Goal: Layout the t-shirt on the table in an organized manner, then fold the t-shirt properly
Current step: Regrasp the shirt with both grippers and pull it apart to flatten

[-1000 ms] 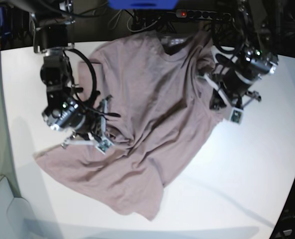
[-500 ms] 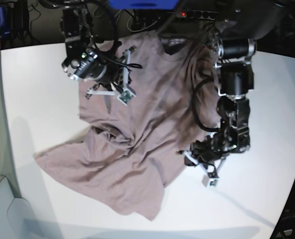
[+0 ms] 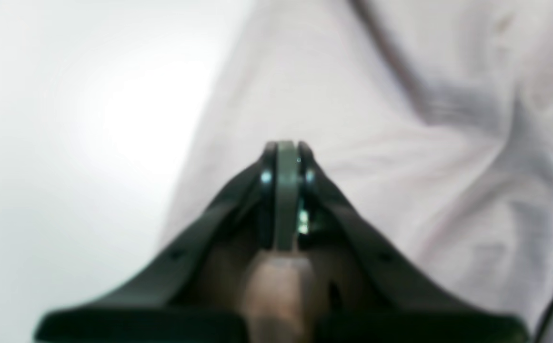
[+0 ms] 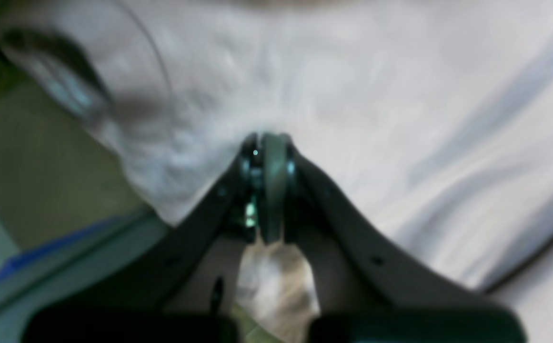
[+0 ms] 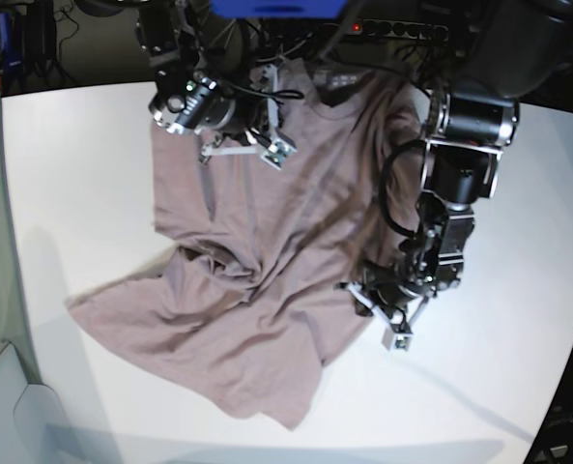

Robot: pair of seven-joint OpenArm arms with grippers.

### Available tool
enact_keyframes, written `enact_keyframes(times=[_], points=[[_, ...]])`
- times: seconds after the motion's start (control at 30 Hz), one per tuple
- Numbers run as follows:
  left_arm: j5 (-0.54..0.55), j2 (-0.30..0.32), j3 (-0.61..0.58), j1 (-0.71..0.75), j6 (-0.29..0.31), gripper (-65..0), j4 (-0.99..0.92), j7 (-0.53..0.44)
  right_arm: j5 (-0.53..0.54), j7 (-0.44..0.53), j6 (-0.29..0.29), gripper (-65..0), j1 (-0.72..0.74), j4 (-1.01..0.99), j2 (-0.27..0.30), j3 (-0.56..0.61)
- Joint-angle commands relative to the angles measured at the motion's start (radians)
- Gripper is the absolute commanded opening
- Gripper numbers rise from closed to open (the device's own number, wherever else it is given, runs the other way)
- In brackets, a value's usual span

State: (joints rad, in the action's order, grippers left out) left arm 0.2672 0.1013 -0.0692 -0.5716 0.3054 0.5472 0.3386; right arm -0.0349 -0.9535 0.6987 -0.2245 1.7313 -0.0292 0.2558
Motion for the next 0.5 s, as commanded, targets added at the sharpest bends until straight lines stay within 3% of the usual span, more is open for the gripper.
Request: enact_keyframes(times=[0.0, 0.17, 0.47], points=[[-0.029, 0.013, -0.008, -0.014, -0.018, -64.9, -0.02, 0.043, -0.001, 0.024, -0.001, -65.0, 0.027, -0.004, 0.007, -0.016], [-0.024, 0.054, -0.007, 0.022, -0.018, -64.9, -0.051, 0.049, -0.003, 0.075, -0.001, -65.0, 0.08, -0.107, 0.047, -0.102], [0.005, 0.173, -0.001, 0.213, -0.016, -64.9, -0.048, 0.05, -0.004, 0.141, -0.001, -65.0, 0.287, -0.383, 0.151, -0.238]])
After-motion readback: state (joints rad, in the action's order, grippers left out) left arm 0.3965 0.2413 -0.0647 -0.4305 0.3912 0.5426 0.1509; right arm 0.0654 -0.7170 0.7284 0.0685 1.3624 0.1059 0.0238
